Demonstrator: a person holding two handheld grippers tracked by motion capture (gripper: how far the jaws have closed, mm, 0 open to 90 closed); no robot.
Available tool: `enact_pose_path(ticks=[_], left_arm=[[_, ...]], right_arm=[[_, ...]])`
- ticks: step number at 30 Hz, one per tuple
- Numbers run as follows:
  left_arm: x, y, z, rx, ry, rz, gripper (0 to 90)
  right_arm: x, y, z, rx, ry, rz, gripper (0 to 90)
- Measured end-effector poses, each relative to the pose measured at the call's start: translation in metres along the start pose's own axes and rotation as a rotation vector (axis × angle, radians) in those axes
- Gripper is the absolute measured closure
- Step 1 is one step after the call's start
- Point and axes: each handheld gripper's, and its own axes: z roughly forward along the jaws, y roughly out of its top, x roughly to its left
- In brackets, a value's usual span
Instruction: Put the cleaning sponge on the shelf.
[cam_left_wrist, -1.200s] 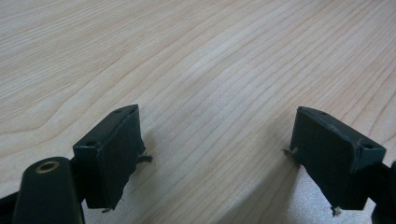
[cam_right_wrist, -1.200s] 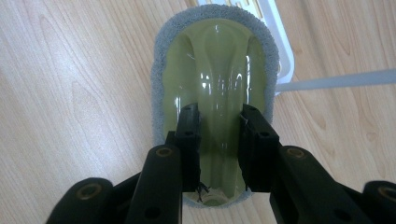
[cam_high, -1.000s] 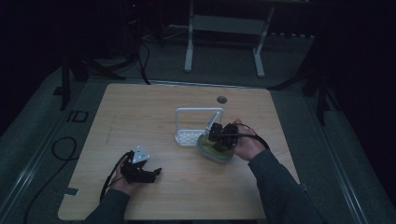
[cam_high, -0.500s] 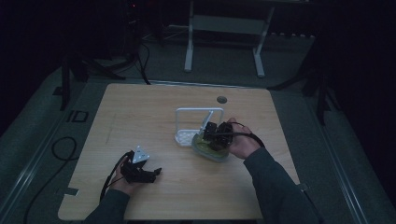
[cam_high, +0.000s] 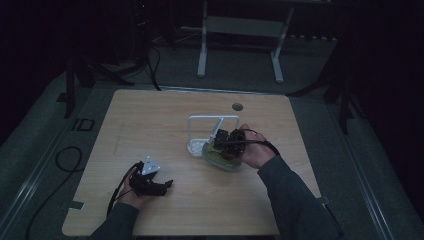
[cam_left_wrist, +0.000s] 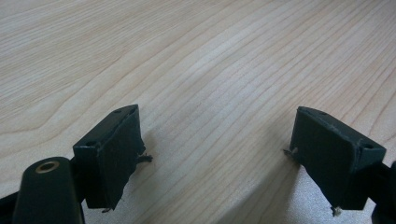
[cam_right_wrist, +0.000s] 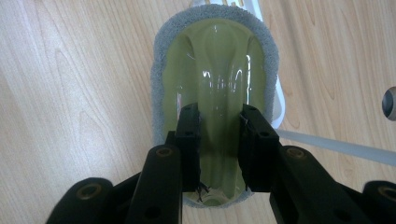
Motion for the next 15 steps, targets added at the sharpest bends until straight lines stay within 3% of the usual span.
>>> enact_pose_path(ticks=[15], left_arm=[[0.0, 0.0, 0.0, 0.0, 0.0, 0.0, 16.9]], right_arm=[[-0.0006, 0.0113, 0.0011, -0.015, -0.013, -0.031, 71.8]])
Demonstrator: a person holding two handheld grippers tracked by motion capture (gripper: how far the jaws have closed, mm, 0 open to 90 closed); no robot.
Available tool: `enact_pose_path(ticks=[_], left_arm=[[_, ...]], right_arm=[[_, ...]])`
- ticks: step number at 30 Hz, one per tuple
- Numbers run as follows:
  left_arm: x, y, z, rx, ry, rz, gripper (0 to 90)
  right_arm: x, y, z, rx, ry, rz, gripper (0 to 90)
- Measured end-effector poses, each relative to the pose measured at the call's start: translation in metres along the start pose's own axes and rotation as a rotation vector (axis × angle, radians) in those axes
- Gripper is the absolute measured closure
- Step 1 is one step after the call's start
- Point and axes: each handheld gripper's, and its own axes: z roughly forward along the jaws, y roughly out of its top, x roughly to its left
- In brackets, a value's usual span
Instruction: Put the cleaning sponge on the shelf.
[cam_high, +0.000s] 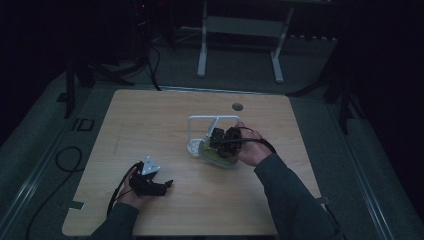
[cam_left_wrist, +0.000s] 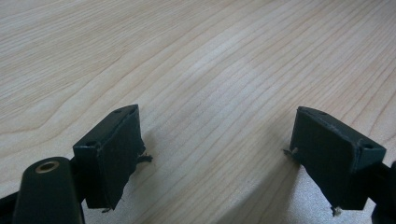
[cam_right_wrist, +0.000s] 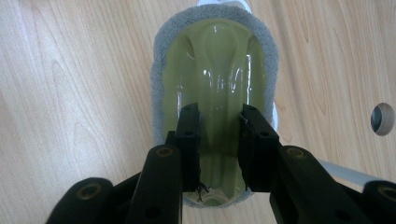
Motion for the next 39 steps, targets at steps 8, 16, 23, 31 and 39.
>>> enact_pose_path(ticks=[8, 16, 23, 31, 39], left_arm=[[0.0, 0.0, 0.0, 0.0, 0.0, 0.0, 16.9], [0.0, 0.0, 0.0, 0.001, 0.0, 0.0, 16.9], [0.0, 0.0, 0.0, 0.001, -0.001, 0.001, 16.9], [0.0, 0.0, 0.0, 0.001, 0.0, 0.0, 16.9], [0.0, 0.0, 0.0, 0.0, 0.0, 0.0, 16.9]], right_arm=[[-0.001, 0.01, 0.0, 0.005, -0.014, -0.036, 71.7], [-0.003, 0.019, -0.002, 0.003, -0.02, -0.085, 71.8], [-0.007, 0.026, -0.003, 0.004, -0.029, -0.149, 71.8], [-0.008, 0.03, 0.001, 0.016, -0.043, -0.201, 71.8], [-0.01, 0.029, 0.008, 0.032, -0.072, -0.218, 71.8]])
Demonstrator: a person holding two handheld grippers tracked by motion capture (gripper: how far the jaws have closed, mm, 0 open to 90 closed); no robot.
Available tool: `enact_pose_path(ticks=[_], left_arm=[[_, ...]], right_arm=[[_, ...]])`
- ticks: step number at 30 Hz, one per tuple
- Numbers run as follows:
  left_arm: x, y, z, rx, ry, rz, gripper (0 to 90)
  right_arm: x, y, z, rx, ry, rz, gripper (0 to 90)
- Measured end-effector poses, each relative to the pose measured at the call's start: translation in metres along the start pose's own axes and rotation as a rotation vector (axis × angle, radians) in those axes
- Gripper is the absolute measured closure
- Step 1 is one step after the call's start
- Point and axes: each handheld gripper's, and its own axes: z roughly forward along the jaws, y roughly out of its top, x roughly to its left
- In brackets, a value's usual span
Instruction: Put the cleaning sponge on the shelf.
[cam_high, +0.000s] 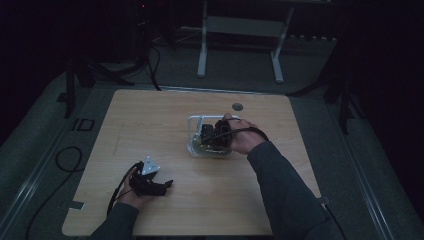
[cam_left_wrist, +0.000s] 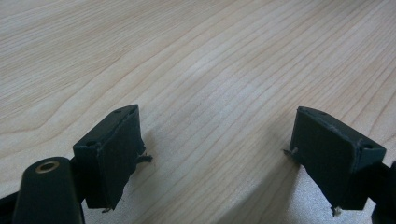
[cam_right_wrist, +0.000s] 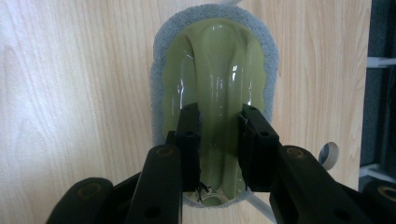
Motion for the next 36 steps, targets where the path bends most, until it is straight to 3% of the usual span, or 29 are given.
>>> enact_pose_path(ticks=[16, 36], left_arm=[[0.0, 0.0, 0.0, 0.0, 0.0, 0.0, 16.9], [0.0, 0.0, 0.0, 0.0, 0.0, -0.001, 16.9]], right_arm=[[0.002, 0.002, 0.01, 0.016, -0.038, -0.062, 71.8], [0.006, 0.01, 0.033, 0.073, -0.046, -0.115, 71.8]])
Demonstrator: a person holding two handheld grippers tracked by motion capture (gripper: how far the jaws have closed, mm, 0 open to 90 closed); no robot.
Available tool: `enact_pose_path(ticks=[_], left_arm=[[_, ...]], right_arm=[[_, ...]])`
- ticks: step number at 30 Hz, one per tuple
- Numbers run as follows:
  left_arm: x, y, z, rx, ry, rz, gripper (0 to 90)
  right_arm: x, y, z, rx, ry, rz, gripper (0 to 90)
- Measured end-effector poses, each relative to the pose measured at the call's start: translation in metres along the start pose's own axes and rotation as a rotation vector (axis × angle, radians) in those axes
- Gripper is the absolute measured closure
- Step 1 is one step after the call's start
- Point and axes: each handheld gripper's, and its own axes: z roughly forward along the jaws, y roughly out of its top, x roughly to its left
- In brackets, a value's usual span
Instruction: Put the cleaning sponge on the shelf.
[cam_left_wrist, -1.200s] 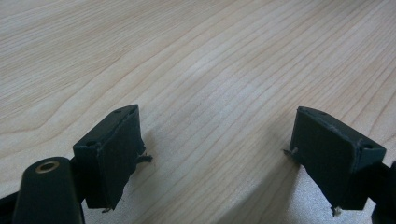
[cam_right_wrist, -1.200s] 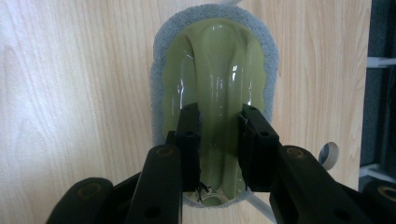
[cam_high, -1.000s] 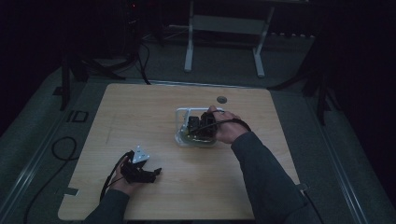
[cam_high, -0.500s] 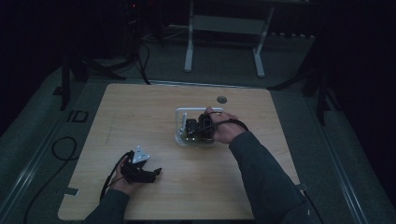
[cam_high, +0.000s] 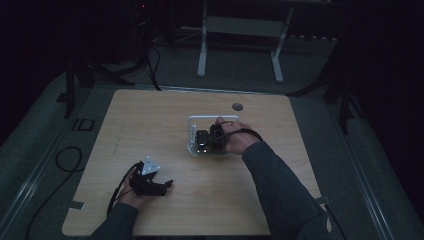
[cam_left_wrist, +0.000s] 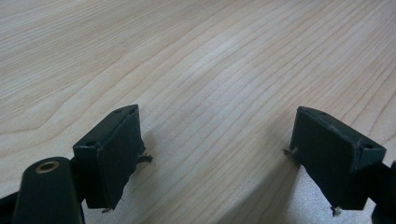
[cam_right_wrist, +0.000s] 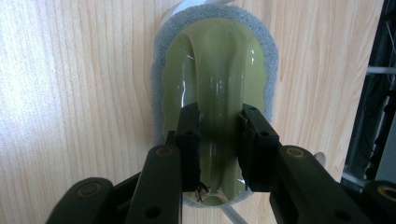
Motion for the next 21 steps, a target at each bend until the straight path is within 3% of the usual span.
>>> enact_pose_path(ticks=[21], left_arm=[[0.0, 0.0, 0.0, 0.0, -0.001, 0.0, 16.9]], right_arm=[[0.0, 0.005, 0.02, 0.036, 0.006, -0.016, 71.6]])
